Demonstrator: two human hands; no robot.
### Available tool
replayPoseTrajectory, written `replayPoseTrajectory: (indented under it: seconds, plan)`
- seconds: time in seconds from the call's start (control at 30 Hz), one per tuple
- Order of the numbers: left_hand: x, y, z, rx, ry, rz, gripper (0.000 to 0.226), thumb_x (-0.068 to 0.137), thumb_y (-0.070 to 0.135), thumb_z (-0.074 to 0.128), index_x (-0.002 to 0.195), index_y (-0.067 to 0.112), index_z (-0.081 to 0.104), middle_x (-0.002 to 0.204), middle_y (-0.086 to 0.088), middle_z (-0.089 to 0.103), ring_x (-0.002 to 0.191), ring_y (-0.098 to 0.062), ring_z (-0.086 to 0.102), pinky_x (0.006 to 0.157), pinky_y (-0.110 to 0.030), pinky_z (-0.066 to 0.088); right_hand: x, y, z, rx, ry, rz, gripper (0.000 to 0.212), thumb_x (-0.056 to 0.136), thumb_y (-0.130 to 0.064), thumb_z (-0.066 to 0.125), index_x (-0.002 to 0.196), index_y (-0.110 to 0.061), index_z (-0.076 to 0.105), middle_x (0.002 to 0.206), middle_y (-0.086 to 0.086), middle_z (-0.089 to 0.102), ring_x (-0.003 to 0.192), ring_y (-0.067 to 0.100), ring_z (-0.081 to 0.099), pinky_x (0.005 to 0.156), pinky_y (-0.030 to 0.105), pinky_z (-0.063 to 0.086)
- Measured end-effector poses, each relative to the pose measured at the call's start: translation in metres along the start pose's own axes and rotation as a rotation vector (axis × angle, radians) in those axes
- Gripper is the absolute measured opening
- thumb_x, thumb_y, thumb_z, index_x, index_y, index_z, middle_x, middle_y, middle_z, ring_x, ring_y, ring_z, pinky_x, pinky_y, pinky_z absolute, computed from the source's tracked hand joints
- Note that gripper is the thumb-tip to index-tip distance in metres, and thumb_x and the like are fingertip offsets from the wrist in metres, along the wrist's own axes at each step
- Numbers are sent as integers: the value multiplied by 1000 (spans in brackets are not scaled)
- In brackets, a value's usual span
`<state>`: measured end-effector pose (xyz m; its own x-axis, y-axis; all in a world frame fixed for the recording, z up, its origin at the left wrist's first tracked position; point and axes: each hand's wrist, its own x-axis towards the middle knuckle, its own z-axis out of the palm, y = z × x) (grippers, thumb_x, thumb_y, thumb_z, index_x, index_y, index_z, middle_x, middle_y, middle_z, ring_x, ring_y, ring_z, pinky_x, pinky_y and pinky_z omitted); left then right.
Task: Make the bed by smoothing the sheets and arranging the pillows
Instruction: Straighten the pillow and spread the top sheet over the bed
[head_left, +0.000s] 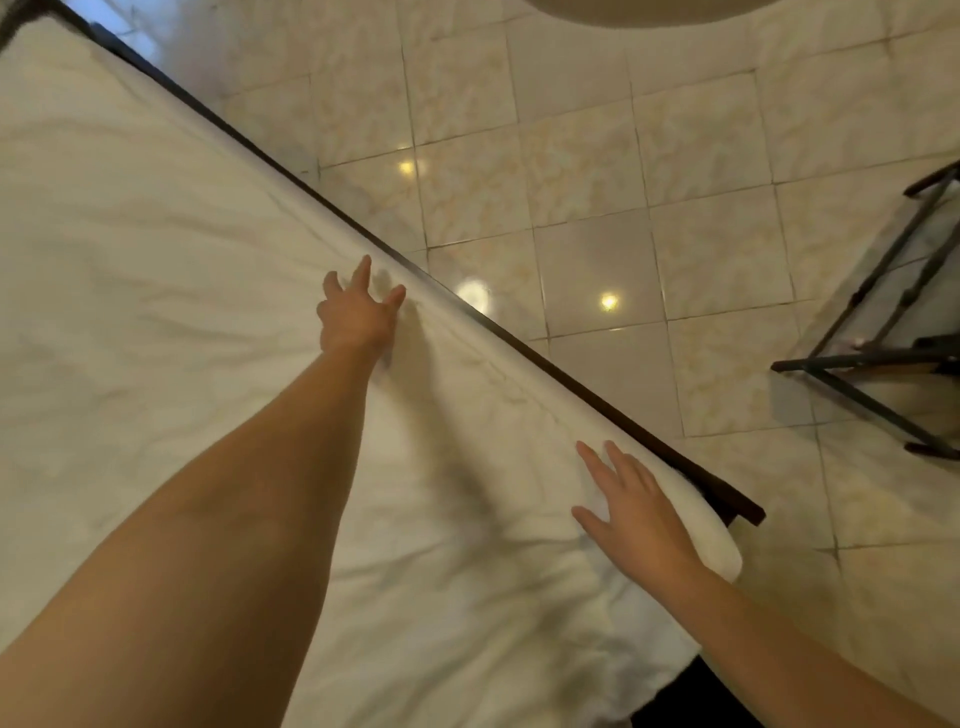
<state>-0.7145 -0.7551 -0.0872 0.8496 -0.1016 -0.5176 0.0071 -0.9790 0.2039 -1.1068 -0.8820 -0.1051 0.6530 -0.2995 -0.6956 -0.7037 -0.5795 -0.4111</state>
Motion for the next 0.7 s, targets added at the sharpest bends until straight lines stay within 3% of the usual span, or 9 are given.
replayPoseTrajectory:
  seconds: [0.17, 0.27, 0.4, 0.47, 0.53, 0.6, 0.7]
  plan:
    - [3, 7, 24, 105, -29, -45, 64, 93, 63, 55, 150, 37, 41, 155, -7, 28, 135, -38, 39, 102, -55, 44, -4, -1, 0, -43, 80, -40, 76, 99, -53, 52, 161, -41, 8, 165, -5, 22, 146, 19, 27, 115, 36, 36]
    - [0, 9, 24, 127, 47, -60, 54, 90, 49, 62, 137, 25, 50, 138, -9, 39, 124, -37, 46, 92, -51, 48, -6, -1, -3, -25, 62, -47, 76, 100, -47, 54, 160, -41, 10, 155, -7, 35, 128, 13, 42, 102, 29, 46]
    - [-2, 5, 11, 98, 91, -115, 49, 90, 49, 60, 119, 9, 63, 120, -13, 57, 109, -38, 60, 85, -45, 53, -13, -6, -7, 97, 2, 66, 79, 99, -44, 60, 160, -40, 10, 139, -7, 50, 108, 13, 58, 87, 28, 54]
    - [-8, -3, 2, 73, 71, -110, 32, 86, 33, 68, 104, 7, 67, 105, -13, 67, 99, -36, 66, 77, -38, 52, -20, -8, -7, 116, -53, 100, 71, 99, -43, 60, 158, -37, 22, 140, -9, 56, 113, 16, 62, 92, 32, 54]
    - [-15, -14, -7, 35, 55, -129, 19, 76, 4, 71, 94, 5, 68, 97, -14, 68, 93, -37, 67, 74, -36, 53, -28, -10, -6, 124, -120, 94, 54, 99, -41, 59, 149, -34, 41, 131, -7, 64, 110, 18, 64, 92, 35, 54]
    - [-24, -26, -17, -16, 62, -144, 32, 66, -14, 71, 92, 5, 68, 96, -13, 68, 91, -35, 66, 75, -37, 56, -39, -13, -3, 107, -159, 65, 38, 98, -40, 58, 135, -31, 56, 116, -6, 69, 100, 17, 66, 85, 35, 55]
    - [-40, -47, -36, -106, 111, -135, 39, 67, -19, 68, 95, 9, 70, 101, -11, 68, 91, -31, 65, 76, -35, 56, -57, -19, 4, 85, -161, 9, 22, 97, -38, 57, 113, -25, 66, 99, -8, 66, 87, 14, 64, 79, 36, 56]
